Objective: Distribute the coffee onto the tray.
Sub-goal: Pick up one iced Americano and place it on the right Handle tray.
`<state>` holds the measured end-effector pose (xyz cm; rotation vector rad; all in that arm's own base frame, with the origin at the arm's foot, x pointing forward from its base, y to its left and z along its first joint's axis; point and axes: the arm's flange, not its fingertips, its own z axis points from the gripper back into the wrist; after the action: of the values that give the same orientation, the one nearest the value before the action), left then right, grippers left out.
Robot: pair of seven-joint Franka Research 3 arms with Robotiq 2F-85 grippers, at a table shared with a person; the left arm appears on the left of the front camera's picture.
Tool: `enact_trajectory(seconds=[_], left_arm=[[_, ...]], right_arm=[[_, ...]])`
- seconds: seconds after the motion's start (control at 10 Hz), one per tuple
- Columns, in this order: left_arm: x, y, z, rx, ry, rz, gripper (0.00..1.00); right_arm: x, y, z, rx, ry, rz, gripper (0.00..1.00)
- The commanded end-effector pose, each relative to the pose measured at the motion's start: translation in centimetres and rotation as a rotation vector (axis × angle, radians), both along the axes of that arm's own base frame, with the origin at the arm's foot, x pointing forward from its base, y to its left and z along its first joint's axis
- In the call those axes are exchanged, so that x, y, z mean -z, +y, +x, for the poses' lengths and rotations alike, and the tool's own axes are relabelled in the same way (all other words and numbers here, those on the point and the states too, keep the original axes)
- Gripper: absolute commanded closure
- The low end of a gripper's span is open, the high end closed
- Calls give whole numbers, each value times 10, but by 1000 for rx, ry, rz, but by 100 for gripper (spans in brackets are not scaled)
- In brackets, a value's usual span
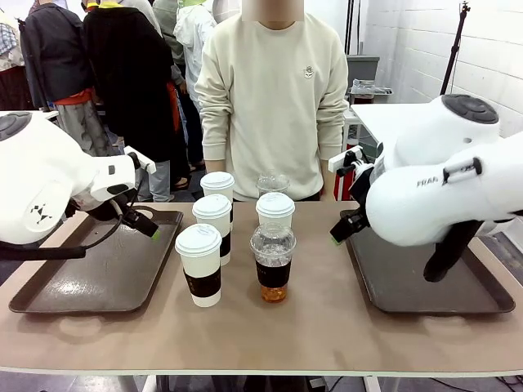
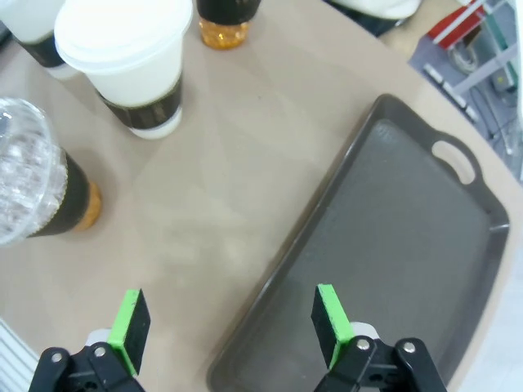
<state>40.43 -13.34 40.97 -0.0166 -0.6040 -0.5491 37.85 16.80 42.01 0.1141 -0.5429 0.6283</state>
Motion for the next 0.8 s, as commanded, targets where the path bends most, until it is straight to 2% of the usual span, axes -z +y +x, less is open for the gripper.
enact_trajectory(seconds=[0.0,0.2,0.4,0.5,0.7], left_arm=[[-34,7,1,-69,-15,-86,0],[-68,17,3,-114,-9,-184,0],[-87,27,5,-181,32,-295,0],[-89,33,8,-217,54,-331,0],[-85,48,11,-257,59,-399,0]], right_arm=[[-35,-17,2,-5,28,112,0],[-64,-29,2,8,29,169,0],[-80,-44,7,31,40,302,0],[-82,-51,9,23,64,369,0],[-87,-67,14,62,64,463,0]])
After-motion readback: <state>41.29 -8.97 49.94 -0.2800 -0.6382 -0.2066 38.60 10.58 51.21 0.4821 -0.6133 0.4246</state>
